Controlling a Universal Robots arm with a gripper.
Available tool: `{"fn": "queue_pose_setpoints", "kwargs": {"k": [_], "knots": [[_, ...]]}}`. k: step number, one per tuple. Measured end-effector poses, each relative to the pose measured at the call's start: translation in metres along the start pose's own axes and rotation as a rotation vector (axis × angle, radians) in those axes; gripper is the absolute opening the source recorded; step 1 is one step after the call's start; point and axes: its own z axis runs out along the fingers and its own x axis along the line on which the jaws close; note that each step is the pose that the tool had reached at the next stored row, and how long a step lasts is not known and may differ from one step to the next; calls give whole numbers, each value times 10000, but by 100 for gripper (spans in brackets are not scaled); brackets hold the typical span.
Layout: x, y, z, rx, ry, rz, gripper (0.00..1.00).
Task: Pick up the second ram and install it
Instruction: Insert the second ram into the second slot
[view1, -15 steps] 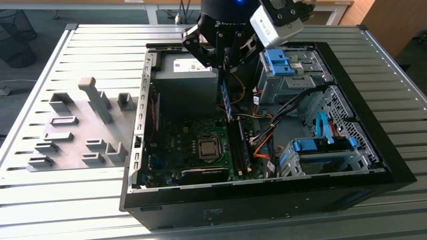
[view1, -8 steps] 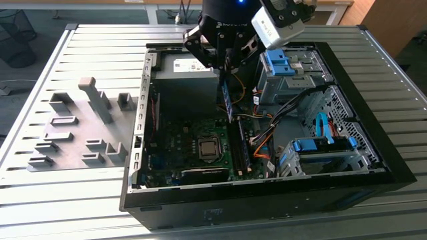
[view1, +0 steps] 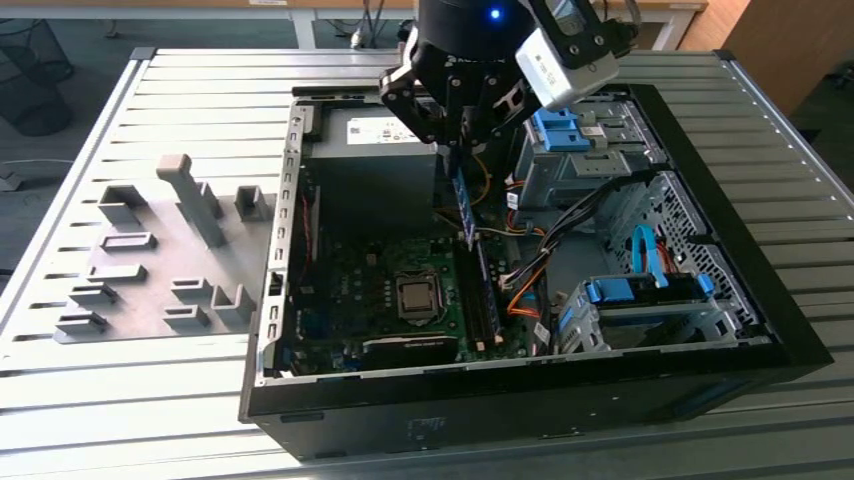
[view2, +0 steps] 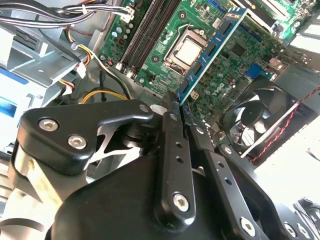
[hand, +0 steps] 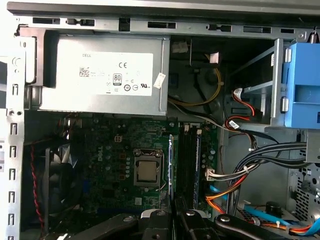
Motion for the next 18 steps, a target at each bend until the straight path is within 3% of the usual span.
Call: {"fn": "queue_pose_setpoints", "kwargs": {"k": [14,18], "knots": [[-1,0,6,-1,-1,-2,14],[-2,0,44,17,-1,-3,14]]}}
